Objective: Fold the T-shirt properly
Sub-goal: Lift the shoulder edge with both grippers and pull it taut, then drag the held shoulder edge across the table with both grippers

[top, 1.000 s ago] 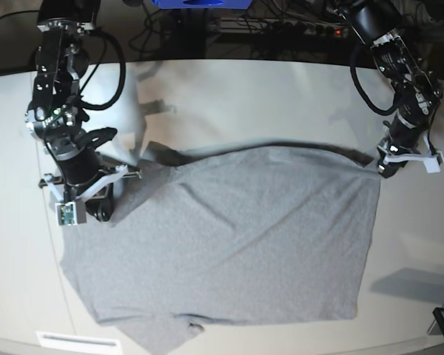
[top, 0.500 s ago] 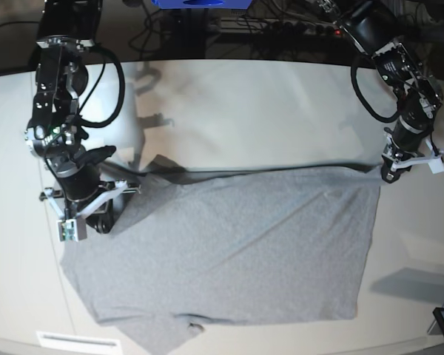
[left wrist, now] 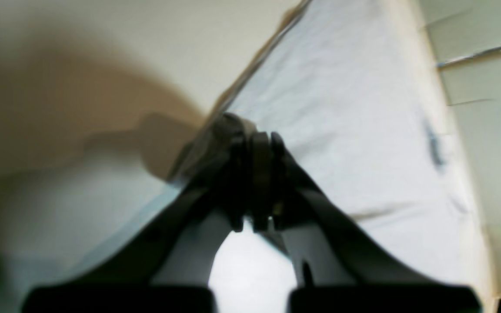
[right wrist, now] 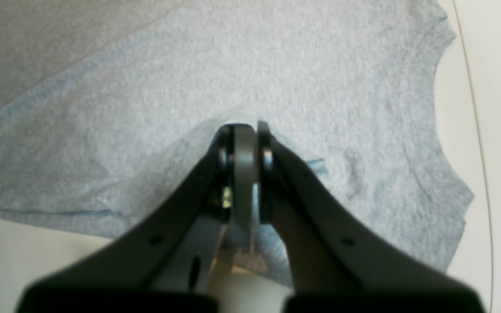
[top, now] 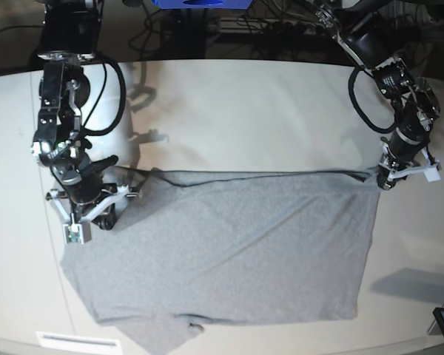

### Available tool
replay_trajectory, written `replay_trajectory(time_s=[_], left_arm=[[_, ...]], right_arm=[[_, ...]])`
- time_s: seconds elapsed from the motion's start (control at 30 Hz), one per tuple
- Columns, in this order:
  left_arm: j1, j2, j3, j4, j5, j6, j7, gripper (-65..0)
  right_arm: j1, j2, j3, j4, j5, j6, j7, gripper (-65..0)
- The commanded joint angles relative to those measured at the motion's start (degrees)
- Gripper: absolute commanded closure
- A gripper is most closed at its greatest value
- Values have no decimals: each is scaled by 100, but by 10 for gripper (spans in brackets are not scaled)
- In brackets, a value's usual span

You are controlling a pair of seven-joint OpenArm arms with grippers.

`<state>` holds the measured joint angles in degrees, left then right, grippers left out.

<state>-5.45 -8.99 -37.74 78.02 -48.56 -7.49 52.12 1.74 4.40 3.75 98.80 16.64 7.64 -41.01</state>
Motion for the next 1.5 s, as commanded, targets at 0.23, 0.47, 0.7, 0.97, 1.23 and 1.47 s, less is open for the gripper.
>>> replay_trajectory(time_s=[0.23,0.47,0.7,0.97,1.23,1.47], left_arm=[[-101,-116,-11,132,315,-73,-100,-3],[-250,-116,-11,141,324,-73,-100,-133],[-268,-125,-20,677,315,-73,-100,-311],[189,-239,42,1785,332,-82,-82,-319],[1306,-415,-2,2400,526,-82,-91,-324],[1684,-397,-2,2471,710,-82,-100,-321]], right_arm=[[103,21,43,58,45,5,150,-33],[103,21,43,58,45,-3,150,-196],[103,21,43,58,37,-3,150,-332],[-178,267,60,498,37,-3,141,-344],[-776,-163,1054,920,81,14,-510,-351],[-1303,-524,1977,1104,1742,568,-633,-428]])
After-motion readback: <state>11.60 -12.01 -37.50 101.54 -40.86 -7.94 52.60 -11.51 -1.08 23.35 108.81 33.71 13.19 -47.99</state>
